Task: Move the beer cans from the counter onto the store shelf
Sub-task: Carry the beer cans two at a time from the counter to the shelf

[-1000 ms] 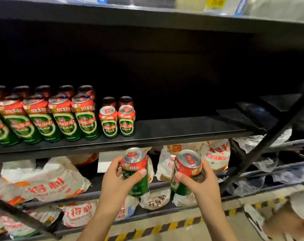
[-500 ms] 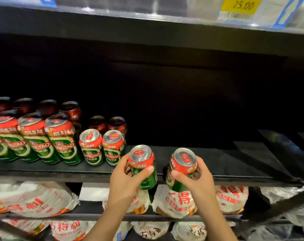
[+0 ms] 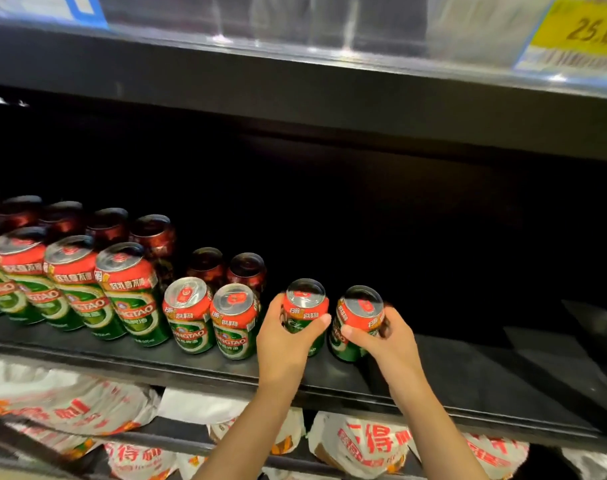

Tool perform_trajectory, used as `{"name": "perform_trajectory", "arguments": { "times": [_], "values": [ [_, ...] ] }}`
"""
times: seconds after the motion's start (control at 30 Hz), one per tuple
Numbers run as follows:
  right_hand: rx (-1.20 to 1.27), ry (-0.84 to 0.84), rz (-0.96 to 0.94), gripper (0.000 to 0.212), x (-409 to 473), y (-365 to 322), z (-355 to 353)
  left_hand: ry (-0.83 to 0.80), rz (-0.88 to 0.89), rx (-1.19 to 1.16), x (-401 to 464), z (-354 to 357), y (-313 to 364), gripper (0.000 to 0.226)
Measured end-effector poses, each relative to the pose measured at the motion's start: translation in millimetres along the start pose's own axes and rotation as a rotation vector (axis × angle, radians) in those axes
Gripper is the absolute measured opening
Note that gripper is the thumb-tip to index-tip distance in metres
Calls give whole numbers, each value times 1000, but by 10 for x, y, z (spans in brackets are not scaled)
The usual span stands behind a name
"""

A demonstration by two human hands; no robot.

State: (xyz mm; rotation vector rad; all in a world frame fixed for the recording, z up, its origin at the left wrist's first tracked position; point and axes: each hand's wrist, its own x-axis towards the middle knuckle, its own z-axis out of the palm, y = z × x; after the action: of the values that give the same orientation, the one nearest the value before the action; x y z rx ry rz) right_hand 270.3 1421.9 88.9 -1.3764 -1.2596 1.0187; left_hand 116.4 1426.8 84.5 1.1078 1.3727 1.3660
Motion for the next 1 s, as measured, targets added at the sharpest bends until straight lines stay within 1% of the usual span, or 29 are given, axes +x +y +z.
{"name": "perform_trajectory", "arguments": {
  "times": [0.07,0.13,0.3,0.43,0.6,0.77,0.87,0.93,1.0],
  "values": [
    [18,13,23,44,72,39,28,14,4,21,68,41,15,49],
    [36,16,37,47,132,60,57,33,1,31,127,68,22,43],
    [84,-20,5,49,250,64,122,99,-16,33,232,114,20,52],
    [92,-3,-8,52,334,88,173,142,-12,52,272,116,-21,52],
    [45,15,-13,55,400,153,209,170,-6,71,316,126,-79,52],
    [69,12,-39,62,399,203,231,162,18,130,317,142,-178,45],
    [91,11,-62,60,360,241,242,144,60,163,295,140,-253,40],
    [92,17,-58,58,324,276,266,115,105,206,257,121,-347,42],
    [75,40,-38,57,285,328,309,77,113,276,214,90,-462,56]
  ]
}}
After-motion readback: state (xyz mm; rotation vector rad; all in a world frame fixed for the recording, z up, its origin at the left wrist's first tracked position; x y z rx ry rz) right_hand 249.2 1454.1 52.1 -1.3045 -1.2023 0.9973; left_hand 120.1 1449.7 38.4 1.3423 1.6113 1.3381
